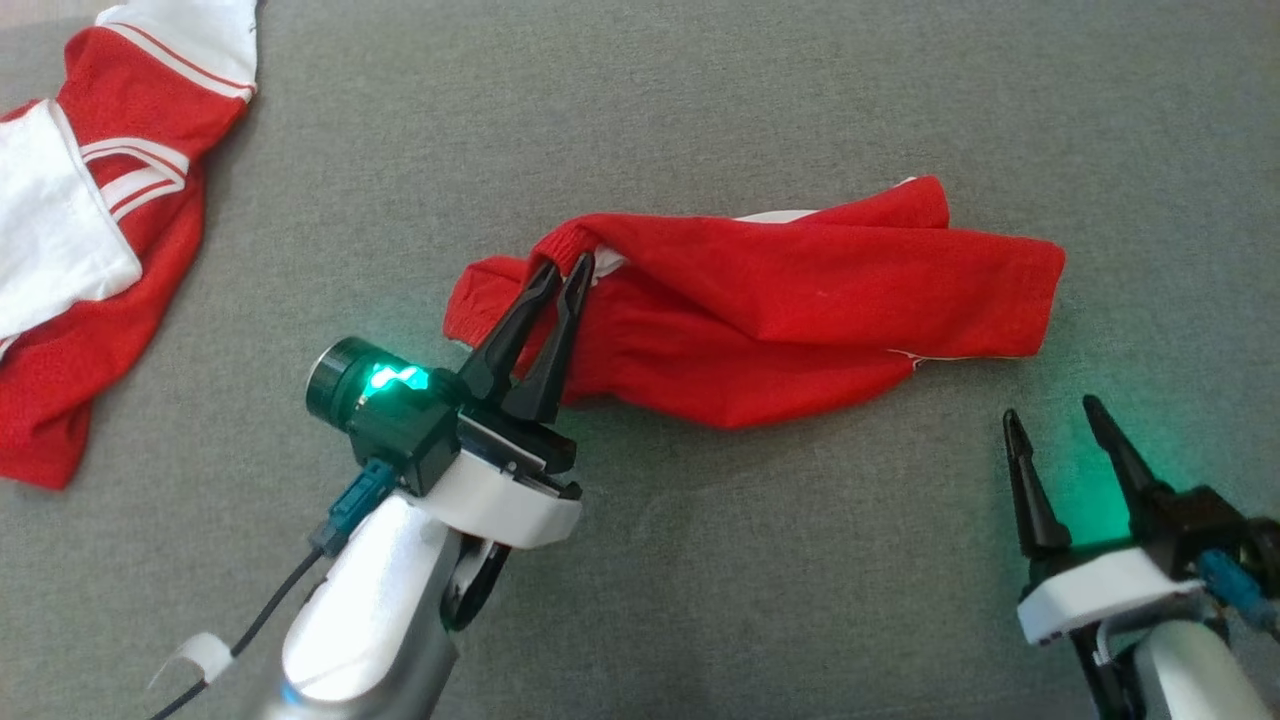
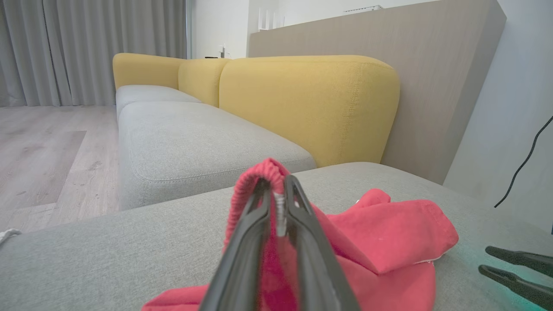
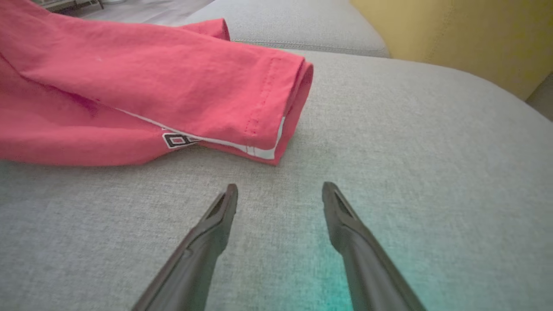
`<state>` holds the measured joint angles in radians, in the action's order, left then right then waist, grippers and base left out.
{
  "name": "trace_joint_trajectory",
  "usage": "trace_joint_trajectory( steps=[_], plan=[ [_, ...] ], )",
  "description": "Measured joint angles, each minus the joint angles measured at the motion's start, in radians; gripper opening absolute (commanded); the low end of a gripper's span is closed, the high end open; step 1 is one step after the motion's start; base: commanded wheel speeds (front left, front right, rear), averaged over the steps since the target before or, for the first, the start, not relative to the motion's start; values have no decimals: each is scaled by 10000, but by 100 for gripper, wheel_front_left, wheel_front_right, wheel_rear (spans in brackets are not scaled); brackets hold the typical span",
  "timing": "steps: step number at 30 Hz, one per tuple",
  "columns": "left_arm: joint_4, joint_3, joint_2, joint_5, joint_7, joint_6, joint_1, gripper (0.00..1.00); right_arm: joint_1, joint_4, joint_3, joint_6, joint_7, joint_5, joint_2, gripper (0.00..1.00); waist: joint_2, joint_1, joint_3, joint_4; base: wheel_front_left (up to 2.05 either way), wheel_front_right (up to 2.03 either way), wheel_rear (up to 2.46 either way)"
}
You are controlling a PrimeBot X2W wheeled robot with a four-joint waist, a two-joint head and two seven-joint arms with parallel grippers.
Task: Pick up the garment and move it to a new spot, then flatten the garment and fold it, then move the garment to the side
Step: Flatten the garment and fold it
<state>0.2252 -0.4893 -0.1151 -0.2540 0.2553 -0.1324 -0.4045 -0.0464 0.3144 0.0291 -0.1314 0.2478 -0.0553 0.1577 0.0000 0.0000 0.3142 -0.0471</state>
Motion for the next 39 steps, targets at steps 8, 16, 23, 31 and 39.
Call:
trace_joint_trajectory(
  steps=[8,16,23,31,39],
  plan=[
    [2,-75,-6,0,0,0,4,24,-1190,1032,512,0,4,876,184,100,0,0,-55,190,0,0,0],
    [2,-249,6,0,0,0,3,25,-1599,1816,506,0,48,1127,186,91,0,0,-59,437,0,0,0],
    [0,-251,4,0,0,0,3,25,-1724,1898,460,0,50,1250,176,35,0,0,3,493,0,0,0],
    [2,-222,-2,77,0,0,-1,20,-1900,1929,454,0,75,1269,169,0,0,2,35,481,0,0,0],
    [-286,-54,-435,190,0,0,153,13,-707,-176,-52,0,75,393,393,0,0,-1,-728,378,0,0,0]
  ],
)
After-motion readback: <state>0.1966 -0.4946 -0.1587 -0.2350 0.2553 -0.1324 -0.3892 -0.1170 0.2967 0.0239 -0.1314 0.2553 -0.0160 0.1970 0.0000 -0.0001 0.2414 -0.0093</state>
